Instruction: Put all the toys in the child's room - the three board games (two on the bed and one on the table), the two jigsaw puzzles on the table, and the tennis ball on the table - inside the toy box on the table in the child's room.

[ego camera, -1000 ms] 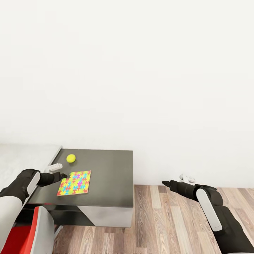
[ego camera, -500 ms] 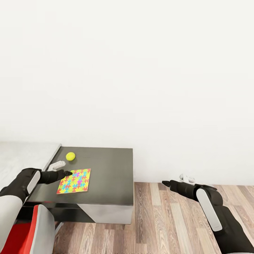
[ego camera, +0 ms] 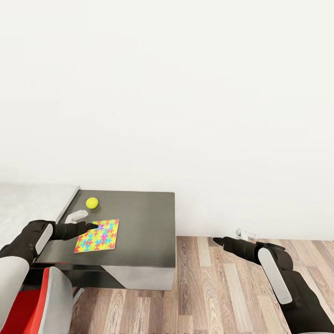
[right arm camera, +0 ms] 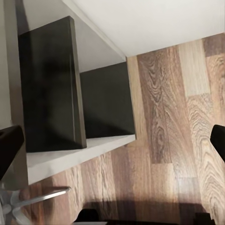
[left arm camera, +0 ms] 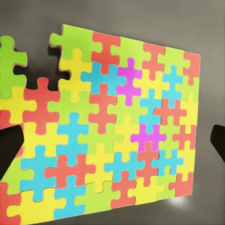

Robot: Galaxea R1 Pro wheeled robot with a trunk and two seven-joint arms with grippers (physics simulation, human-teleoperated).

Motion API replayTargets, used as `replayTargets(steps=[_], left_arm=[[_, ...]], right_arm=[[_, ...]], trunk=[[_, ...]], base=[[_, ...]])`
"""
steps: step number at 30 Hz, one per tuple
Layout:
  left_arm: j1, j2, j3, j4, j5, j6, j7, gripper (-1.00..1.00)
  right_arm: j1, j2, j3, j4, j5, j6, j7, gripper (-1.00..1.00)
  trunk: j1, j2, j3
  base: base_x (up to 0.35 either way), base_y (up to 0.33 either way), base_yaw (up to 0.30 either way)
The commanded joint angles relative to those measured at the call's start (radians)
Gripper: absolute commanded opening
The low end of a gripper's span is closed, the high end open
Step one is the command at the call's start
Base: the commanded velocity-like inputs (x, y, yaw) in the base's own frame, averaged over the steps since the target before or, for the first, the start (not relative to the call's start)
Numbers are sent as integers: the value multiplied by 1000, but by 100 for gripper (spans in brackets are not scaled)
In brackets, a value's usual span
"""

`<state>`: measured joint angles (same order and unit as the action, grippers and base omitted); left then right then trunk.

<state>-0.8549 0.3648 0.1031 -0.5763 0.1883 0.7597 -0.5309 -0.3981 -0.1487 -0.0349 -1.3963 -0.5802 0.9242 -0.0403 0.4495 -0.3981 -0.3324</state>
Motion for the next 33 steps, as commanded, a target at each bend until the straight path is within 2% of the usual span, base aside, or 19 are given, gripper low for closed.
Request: replayTargets(steps=[1,4,12,15,26,33], left_arm=[[-1,0,3,0,2,6,-2,100],[-1,7,2,0,1,4,-1,100],[-1,59,5,0,2,4,2,100],[-1,65,6,-1,2,5,3,100],[-1,61,4,-1,2,7,6,100],[-1,59,3,-1,2,6,35,100]], right_arm=[[-1,0,0,-1,-6,5,-4,100],[-1,0,0,-1,-6,5,-4,100],[-1,0,0,0,-7,4,-4,100],[-1,0,0,0,-7,4,-4,100],[-1,1,0,0,-7,4,-4,100],[-1,9,0,0,-6,4,-4,100]], trunk=[[0,-2,-3],[0,-2,-8],[0,-2,-22],[0,-2,-26],[0,-2,-45],[0,-2,-56]], base=[[0,0,0],[0,0,0],[0,0,0],[0,0,0],[0,0,0],[0,0,0]])
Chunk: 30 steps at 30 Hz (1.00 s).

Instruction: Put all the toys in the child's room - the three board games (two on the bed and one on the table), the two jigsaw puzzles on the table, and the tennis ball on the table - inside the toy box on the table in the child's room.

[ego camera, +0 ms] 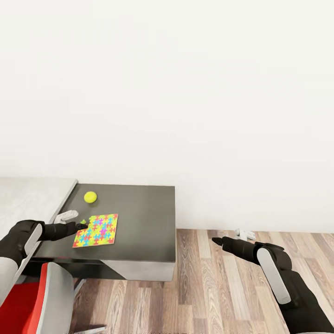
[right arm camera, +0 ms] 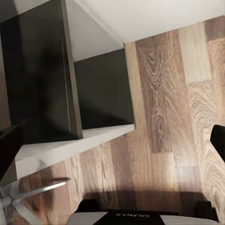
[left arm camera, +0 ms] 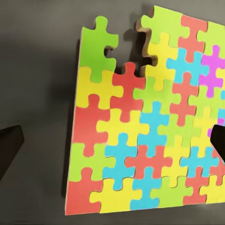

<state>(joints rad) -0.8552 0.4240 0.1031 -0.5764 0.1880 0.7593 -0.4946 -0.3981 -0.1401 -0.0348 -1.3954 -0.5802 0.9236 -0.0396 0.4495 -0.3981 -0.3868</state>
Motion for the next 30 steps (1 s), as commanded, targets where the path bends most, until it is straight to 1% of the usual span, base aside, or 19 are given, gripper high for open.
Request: replayTargets(steps=[1,6,9,21,30], left_arm=[[-1,0,3,0,2,6,4,100],[-1,-1,3,0,3,4,30,100],[-1,-1,3,0,3,4,35,100],[-1,-1,3,0,4,2,41,100],[-1,-2,3,0,4,0,41,100]], right_arm=[[-1,1,0,-1,-6,4,-4,100],[-1,4,0,-2,-6,4,-5,100],[-1,5,0,-2,-6,4,-5,100],[-1,5,0,-2,-5,4,-5,100],[-1,5,0,-3,-4,4,-5,100]], trunk=[[0,-2,-3],[0,-2,-12],[0,-2,-17],[0,-2,-36],[0,-2,-40]], base=[[0,0,0],[0,0,0],[0,0,0],[0,0,0],[0,-48,0]])
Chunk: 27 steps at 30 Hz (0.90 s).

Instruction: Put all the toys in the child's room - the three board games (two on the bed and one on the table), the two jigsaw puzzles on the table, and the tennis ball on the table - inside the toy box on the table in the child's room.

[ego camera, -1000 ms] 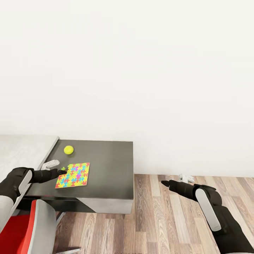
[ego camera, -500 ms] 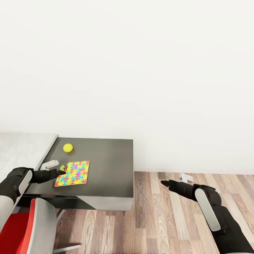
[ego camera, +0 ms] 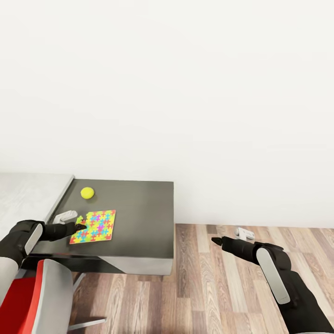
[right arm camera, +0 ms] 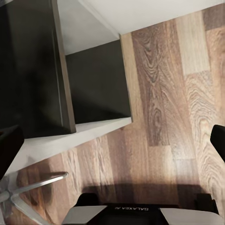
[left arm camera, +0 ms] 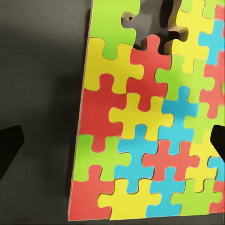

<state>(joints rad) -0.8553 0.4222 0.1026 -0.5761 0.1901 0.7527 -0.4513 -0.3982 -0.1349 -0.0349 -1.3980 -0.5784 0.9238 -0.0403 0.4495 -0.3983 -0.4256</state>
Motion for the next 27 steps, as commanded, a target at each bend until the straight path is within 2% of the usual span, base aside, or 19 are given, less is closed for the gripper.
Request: replayTargets(steps=[1,9,27], left_arm=[[-1,0,3,-1,2,7,-2,100],[0,0,3,-1,2,7,-3,100],[-1,0,3,-1,2,7,-1,100]], right_arm=[[-1,0,0,-1,-6,4,-4,100],[-1,0,0,-1,-5,3,-4,100],[0,-2,1,-1,-5,-5,-3,100]], trunk=[[1,-2,-2],[1,-2,-2],[1,-2,-2]], base=[[0,-162,0],[0,-108,0],[0,-6,0]])
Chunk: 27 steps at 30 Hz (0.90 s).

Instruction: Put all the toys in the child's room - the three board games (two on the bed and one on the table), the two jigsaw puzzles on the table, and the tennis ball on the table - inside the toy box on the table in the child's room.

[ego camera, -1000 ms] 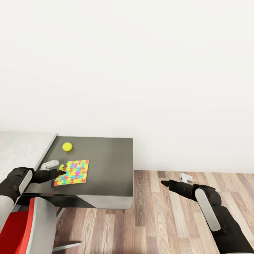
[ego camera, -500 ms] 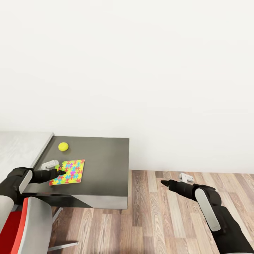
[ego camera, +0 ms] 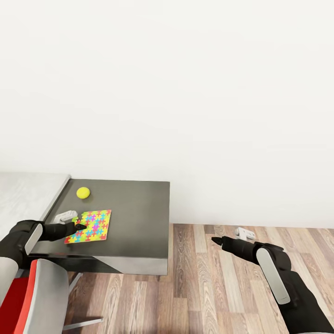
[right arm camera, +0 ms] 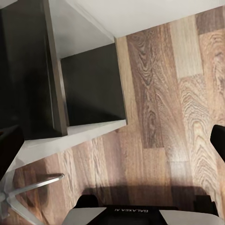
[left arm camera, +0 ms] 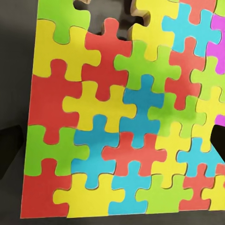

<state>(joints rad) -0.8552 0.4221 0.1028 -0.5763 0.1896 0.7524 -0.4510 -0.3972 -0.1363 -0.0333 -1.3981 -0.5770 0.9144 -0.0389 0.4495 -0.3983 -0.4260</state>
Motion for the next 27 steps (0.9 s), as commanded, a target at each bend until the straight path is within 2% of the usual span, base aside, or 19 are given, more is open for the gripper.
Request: replayTargets(steps=[1,27], left_arm=[[-1,0,3,0,2,7,-2,100],[-1,-11,2,0,2,5,-2,100]], right_arm=[[-1,0,0,-1,-7,4,-4,100],[0,1,0,1,-10,6,-4,100]], trunk=[[1,-2,-2],[1,-2,-2]], base=[[0,-39,0],[0,-155,0]])
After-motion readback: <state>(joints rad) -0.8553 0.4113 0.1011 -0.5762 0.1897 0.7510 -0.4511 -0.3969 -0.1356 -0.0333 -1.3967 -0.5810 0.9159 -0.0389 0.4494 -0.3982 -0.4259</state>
